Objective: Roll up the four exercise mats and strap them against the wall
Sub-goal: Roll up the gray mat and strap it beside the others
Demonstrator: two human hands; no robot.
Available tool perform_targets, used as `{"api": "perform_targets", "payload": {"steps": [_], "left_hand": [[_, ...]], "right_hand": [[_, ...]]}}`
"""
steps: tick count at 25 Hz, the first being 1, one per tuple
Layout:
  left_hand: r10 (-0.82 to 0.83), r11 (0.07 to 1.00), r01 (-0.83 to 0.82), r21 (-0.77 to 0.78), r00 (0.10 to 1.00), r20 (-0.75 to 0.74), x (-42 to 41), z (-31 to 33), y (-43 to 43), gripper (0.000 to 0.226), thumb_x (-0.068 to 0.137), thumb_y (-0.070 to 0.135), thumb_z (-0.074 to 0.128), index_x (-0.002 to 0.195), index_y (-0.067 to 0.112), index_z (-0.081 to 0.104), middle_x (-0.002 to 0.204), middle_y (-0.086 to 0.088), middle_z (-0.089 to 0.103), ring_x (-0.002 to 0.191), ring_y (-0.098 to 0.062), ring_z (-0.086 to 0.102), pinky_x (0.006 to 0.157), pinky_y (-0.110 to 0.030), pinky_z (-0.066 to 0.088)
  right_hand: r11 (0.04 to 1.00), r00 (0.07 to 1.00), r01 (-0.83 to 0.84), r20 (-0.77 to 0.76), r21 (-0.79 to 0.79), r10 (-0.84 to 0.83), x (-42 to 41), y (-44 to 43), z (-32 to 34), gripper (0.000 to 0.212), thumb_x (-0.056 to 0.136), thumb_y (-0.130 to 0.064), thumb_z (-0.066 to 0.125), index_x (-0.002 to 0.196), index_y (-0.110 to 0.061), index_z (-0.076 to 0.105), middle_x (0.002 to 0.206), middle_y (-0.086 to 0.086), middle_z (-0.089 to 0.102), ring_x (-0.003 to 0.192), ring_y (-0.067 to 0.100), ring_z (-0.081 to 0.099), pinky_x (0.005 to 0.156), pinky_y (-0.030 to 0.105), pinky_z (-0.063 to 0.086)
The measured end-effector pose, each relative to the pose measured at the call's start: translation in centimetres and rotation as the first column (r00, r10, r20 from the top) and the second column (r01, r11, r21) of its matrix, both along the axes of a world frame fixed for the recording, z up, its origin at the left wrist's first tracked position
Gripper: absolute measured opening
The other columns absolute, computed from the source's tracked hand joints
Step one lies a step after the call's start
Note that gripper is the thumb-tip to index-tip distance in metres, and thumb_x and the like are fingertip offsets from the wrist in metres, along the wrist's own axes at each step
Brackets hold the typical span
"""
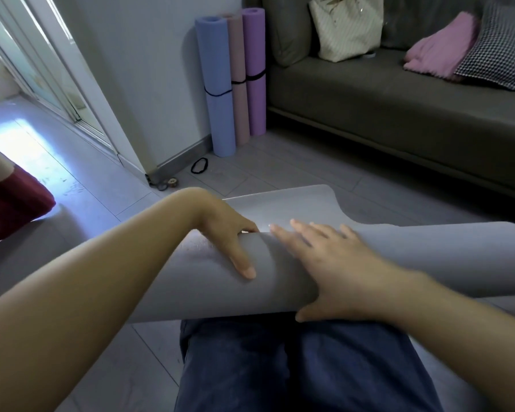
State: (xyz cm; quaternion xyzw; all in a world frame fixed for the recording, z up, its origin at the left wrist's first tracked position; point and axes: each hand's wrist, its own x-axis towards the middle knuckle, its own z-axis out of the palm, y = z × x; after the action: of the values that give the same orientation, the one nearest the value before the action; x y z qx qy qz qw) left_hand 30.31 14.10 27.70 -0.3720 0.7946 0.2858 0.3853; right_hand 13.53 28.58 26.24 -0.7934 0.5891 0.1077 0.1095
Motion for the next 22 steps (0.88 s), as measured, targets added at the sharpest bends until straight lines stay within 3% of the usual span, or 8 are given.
{"api": "perform_targets", "payload": {"steps": [3, 5, 7, 8, 10, 11, 18, 22], "left_hand": [[0.093, 0.985, -0.090, 0.149, 0.996, -0.014, -0.2, 0.0, -1.4, 0.087, 0.060, 0.064, 0.076, 0.134, 0.036, 0.041, 0.123, 0.010, 0.061, 0.112, -0.014, 0.060, 0.103, -0.034, 0.042], [0.087, 0.994, -0.078, 0.082, 0.990, -0.109, 0.1, -0.1, -1.1, 0.087, 0.070, 0.061, 0.070, 0.144, 0.038, 0.030, 0.136, 0.012, 0.049, 0.123, -0.013, 0.050, 0.108, -0.034, 0.036], [-0.005, 0.983, -0.033, -0.182, 0.979, -0.203, 1.0, -0.5, 0.6, 0.105, 0.066, 0.066, 0.070, 0.149, 0.040, 0.011, 0.149, 0.013, 0.029, 0.133, -0.015, 0.035, 0.112, -0.039, 0.029], [-0.095, 0.934, 0.008, -0.357, 0.970, -0.226, 1.8, -1.1, 2.1, 0.114, 0.061, 0.070, 0.070, 0.148, 0.039, 0.003, 0.150, 0.012, 0.024, 0.134, -0.017, 0.033, 0.111, -0.041, 0.029], [-0.270, 0.770, 0.094, -0.632, 0.944, -0.188, 3.2, -2.4, 5.4, 0.120, 0.054, 0.077, 0.062, 0.145, 0.036, -0.004, 0.148, 0.009, 0.027, 0.129, -0.020, 0.038, 0.107, -0.042, 0.033], [-0.302, 0.721, 0.093, -0.686, 0.934, -0.191, 3.6, -2.8, 6.2, 0.117, 0.054, 0.079, 0.059, 0.144, 0.035, -0.002, 0.145, 0.007, 0.033, 0.126, -0.021, 0.042, 0.105, -0.040, 0.036], [-0.409, 0.618, 0.056, -0.784, 0.875, -0.260, 3.8, 0.6, 7.8, 0.107, 0.051, 0.082, 0.048, 0.140, 0.036, 0.010, 0.127, 0.010, 0.048, 0.109, -0.019, 0.053, 0.091, -0.036, 0.042], [-0.341, 0.770, 0.123, -0.626, 0.909, -0.240, 4.0, 1.5, 10.1, 0.102, 0.053, 0.080, 0.057, 0.137, 0.043, 0.014, 0.122, 0.017, 0.048, 0.106, -0.010, 0.052, 0.088, -0.030, 0.038]], "right_hand": [[0.992, 0.997, -0.014, -0.074, -0.128, 0.005, 0.4, -0.4, -2.2, 0.126, 0.064, -0.070, 0.068, 0.146, -0.034, -0.021, 0.154, 0.007, 0.013, 0.136, 0.029, 0.023, 0.109, 0.051, 0.022], [0.989, 0.999, -0.012, -0.031, -0.144, 0.007, -0.3, -1.5, -2.3, 0.123, 0.060, -0.071, 0.068, 0.147, -0.035, -0.011, 0.146, 0.002, 0.027, 0.127, 0.025, 0.034, 0.104, 0.045, 0.029], [0.992, 1.000, -0.011, -0.004, -0.127, 0.011, -0.9, -2.5, -2.0, 0.121, 0.058, -0.072, 0.068, 0.148, -0.035, -0.005, 0.138, -0.001, 0.036, 0.121, 0.024, 0.039, 0.101, 0.042, 0.034], [0.994, 1.000, -0.012, 0.003, -0.109, 0.012, -0.9, -3.1, -1.8, 0.121, 0.058, -0.071, 0.069, 0.148, -0.035, -0.003, 0.135, -0.001, 0.039, 0.119, 0.023, 0.041, 0.100, 0.041, 0.035], [0.998, 1.000, -0.028, -0.001, -0.052, 0.028, -0.7, -4.2, -1.4, 0.121, 0.056, -0.069, 0.073, 0.148, -0.035, 0.002, 0.129, -0.002, 0.043, 0.115, 0.022, 0.043, 0.097, 0.039, 0.038], [0.999, 0.999, -0.039, -0.007, -0.031, 0.039, -0.5, -4.5, -1.2, 0.120, 0.055, -0.067, 0.074, 0.147, -0.035, 0.005, 0.127, -0.002, 0.044, 0.113, 0.021, 0.044, 0.095, 0.038, 0.039], [0.996, 0.998, -0.067, 0.005, -0.061, 0.067, -0.3, -1.8, 2.6, 0.113, 0.054, -0.069, 0.074, 0.142, -0.038, 0.010, 0.119, -0.008, 0.046, 0.104, 0.017, 0.049, 0.086, 0.035, 0.046], [0.977, 0.992, -0.105, 0.082, 0.184, 0.091, 0.2, -0.7, 2.7, 0.106, 0.048, -0.063, 0.083, 0.134, -0.043, 0.023, 0.113, -0.012, 0.054, 0.100, 0.014, 0.055, 0.082, 0.035, 0.049]]}}
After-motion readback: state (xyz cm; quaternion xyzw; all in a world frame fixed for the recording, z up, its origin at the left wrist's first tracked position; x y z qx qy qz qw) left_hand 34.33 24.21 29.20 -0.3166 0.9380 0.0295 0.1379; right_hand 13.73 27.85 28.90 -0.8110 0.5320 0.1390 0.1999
